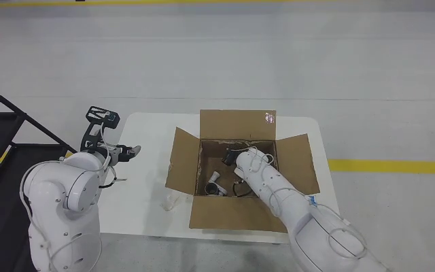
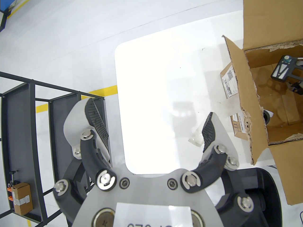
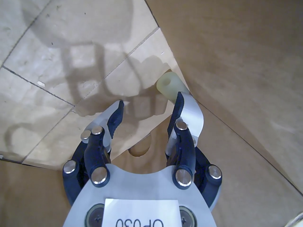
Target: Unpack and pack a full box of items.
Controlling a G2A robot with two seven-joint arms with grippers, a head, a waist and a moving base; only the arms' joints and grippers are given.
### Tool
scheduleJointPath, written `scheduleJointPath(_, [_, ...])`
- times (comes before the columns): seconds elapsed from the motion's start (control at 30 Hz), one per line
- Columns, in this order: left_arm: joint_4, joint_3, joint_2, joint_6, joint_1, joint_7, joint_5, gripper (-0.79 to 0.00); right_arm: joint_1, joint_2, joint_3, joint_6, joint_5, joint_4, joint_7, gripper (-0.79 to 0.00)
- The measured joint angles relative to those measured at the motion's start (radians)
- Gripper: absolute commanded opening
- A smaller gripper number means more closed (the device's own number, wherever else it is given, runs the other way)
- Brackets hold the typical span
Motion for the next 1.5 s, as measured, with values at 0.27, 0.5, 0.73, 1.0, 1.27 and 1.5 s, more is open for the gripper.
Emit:
scheduleJointPath(0.27, [0.0,0.0,0.0,0.0,0.0,0.0,0.0,0.0,-0.006,-0.005,0.001,-0.089,0.013,-0.012,-0.015,-0.348])
scheduleJointPath(0.5, [0.0,0.0,0.0,0.0,0.0,0.0,0.0,0.0,-0.014,-0.002,0.001,-0.126,0.009,-0.052,-0.025,-0.283])
scheduleJointPath(0.73, [0.0,0.0,0.0,0.0,0.0,0.0,0.0,0.0,-0.022,0.018,0.029,-0.042,0.008,-0.105,-0.052,-0.182])
scheduleJointPath(1.0, [0.0,0.0,0.0,0.0,0.0,0.0,0.0,0.0,-0.024,0.045,0.049,-0.016,-0.031,-0.152,-0.019,-0.172])
scheduleJointPath(1.27, [0.0,0.0,0.0,0.0,0.0,0.0,0.0,0.0,-0.02,0.041,0.04,-0.032,-0.063,-0.127,0.011,-0.172])
scheduleJointPath(1.5, [0.0,0.0,0.0,0.0,0.0,0.0,0.0,0.0,-0.014,0.028,0.037,-0.071,-0.052,-0.087,0.007,-0.403])
